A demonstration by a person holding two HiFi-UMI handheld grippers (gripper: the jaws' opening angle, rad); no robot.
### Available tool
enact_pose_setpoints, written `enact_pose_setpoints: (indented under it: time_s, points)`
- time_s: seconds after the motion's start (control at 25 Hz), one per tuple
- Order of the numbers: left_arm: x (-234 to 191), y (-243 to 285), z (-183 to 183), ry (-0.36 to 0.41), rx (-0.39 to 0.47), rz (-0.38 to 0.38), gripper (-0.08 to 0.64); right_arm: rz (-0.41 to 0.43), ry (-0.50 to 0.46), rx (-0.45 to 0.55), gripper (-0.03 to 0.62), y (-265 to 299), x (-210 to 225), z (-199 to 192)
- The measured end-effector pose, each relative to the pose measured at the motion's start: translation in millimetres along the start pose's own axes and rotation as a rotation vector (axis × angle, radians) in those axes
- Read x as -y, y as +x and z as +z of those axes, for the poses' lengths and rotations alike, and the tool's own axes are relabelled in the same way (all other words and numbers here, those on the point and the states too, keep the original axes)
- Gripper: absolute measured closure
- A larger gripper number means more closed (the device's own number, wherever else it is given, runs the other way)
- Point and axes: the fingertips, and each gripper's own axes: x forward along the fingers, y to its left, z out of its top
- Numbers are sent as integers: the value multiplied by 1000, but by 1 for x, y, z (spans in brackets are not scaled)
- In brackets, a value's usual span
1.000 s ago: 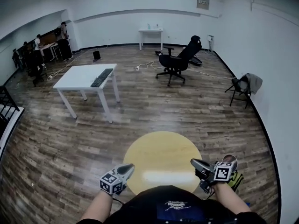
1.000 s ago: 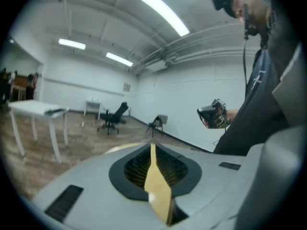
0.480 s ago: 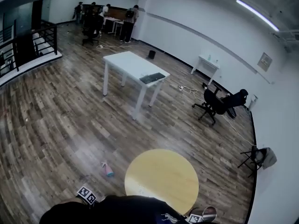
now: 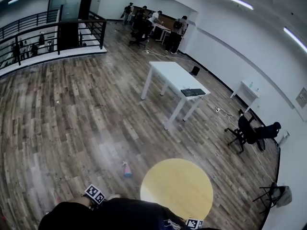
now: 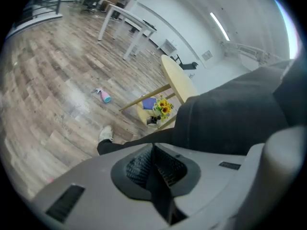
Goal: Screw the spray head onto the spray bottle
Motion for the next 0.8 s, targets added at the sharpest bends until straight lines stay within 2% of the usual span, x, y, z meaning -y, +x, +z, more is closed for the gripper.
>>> enact_pose_setpoints:
  time_s: [0.12, 0.2, 0.28, 0.32, 0.36, 0.44, 0.48, 0.56, 0.68, 0.8]
  points:
    - [30, 18, -68, -113, 114, 42, 548, -1, -45, -20, 568, 0, -4, 10]
    - [49, 13, -99, -191, 207, 74, 548, -16, -98, 53, 569, -19, -10, 44]
    - [72, -7, -101, -234, 337, 82, 531, -16, -162, 170, 569, -48, -31, 91]
    - [85, -23, -91, -234, 416, 81, 531, 3, -219, 218, 569, -61, -48, 111]
    - [98, -41, -73, -224, 505, 69, 531, 30, -320, 251, 569, -73, -70, 128]
    - [124, -82, -16, -184, 700, 14, 534, 72, -581, 282, 569, -89, -115, 151]
    - [138, -100, 16, -155, 787, -27, 534, 66, -677, 294, 569, -96, -131, 158]
    - [171, -122, 78, -82, 909, -119, 536, 28, -792, 316, 569, -109, -148, 163]
    - [237, -128, 154, 50, 959, -261, 538, 16, -831, 352, 570, -125, -160, 156]
    - [314, -126, 194, 186, 918, -367, 537, 6, -849, 370, 571, -148, -169, 140]
